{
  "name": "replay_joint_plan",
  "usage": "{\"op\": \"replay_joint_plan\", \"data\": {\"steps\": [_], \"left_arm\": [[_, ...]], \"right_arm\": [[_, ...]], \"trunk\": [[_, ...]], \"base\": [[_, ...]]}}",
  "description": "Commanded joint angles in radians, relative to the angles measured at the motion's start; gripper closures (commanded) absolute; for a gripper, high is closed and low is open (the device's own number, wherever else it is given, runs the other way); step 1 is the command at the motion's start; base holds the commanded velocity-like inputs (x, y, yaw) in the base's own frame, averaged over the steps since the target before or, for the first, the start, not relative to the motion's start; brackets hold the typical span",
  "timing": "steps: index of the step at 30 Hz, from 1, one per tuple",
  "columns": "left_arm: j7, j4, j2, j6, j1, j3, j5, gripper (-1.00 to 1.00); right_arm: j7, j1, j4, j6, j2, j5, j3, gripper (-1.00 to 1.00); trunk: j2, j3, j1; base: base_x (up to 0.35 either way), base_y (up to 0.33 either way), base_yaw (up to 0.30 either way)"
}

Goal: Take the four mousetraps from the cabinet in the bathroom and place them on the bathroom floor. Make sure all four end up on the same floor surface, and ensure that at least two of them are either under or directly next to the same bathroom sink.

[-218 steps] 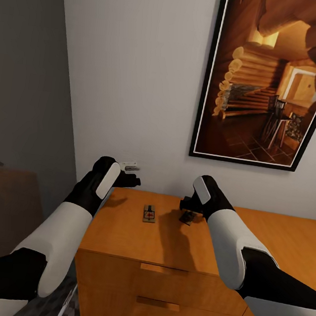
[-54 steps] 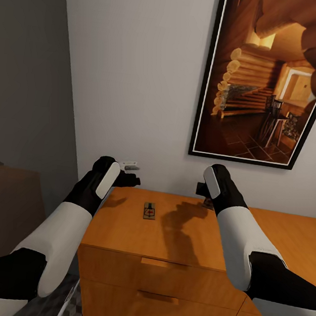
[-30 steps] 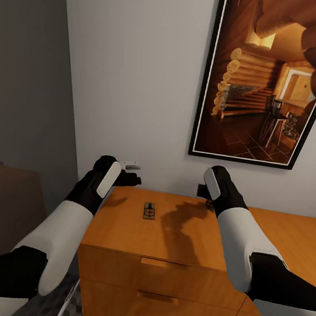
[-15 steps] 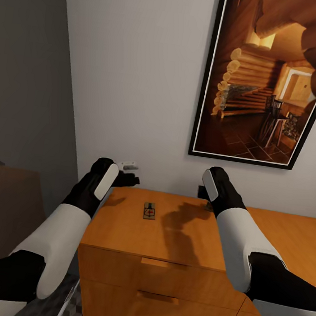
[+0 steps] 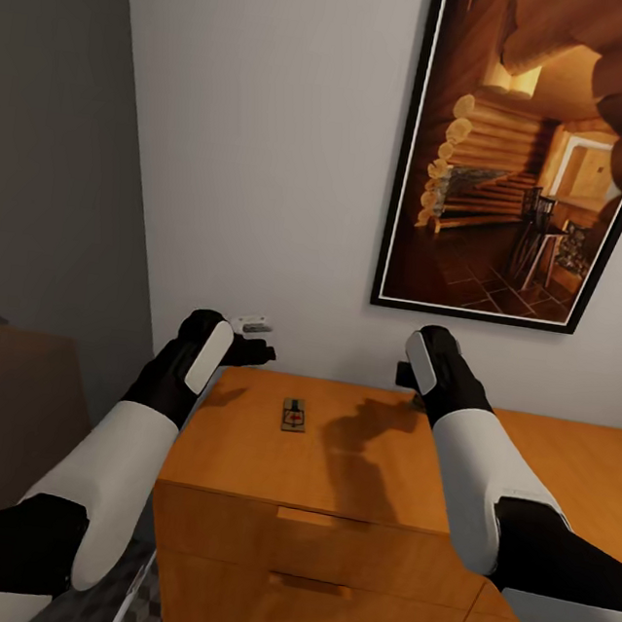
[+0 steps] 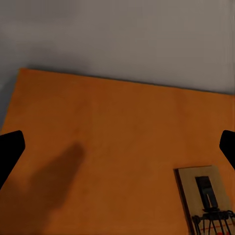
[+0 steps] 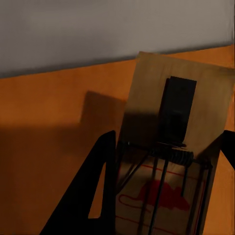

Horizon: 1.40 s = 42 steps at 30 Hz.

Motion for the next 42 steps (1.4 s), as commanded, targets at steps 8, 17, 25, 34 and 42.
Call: {"op": "replay_joint_plan", "data": {"steps": [8,17,25,34,42], "left_arm": [[0.011,-0.001,0.0,0.006,-0.001,-0.003,0.012,-1.0],[0.012,0.024,0.0,0.009,-0.001,-0.003,0.009,-1.0],[0.014,0.08,-0.005,0.009,-0.001,-0.005,0.008,-1.0],[0.018,0.13,-0.006,0.009,-0.001,-0.005,0.006,-1.0],[0.131,0.187,-0.006,0.023,-0.001,-0.004,0.002,-1.0]], "right_arm": [[-0.01,-0.001,-0.045,0.0,-0.009,-0.003,-0.003,1.0],[-0.009,-0.001,-0.049,0.0,-0.038,-0.01,-0.004,1.0],[-0.009,-0.001,-0.05,0.0,-0.044,-0.007,-0.004,1.0],[-0.009,-0.001,-0.05,0.0,-0.052,-0.004,-0.004,1.0],[-0.009,-0.001,-0.049,0.0,-0.058,-0.012,-0.004,1.0]], "trunk": [[-0.001,-0.001,0.0],[-0.001,-0.001,0.0],[-0.001,-0.001,0.0],[-0.001,-0.001,0.0],[-0.001,-0.001,0.0]], "base": [[0.0,0.0,-0.194],[0.0,0.0,-0.254],[0.0,0.0,-0.215],[0.0,0.0,-0.113],[0.0,0.0,-0.011]]}}
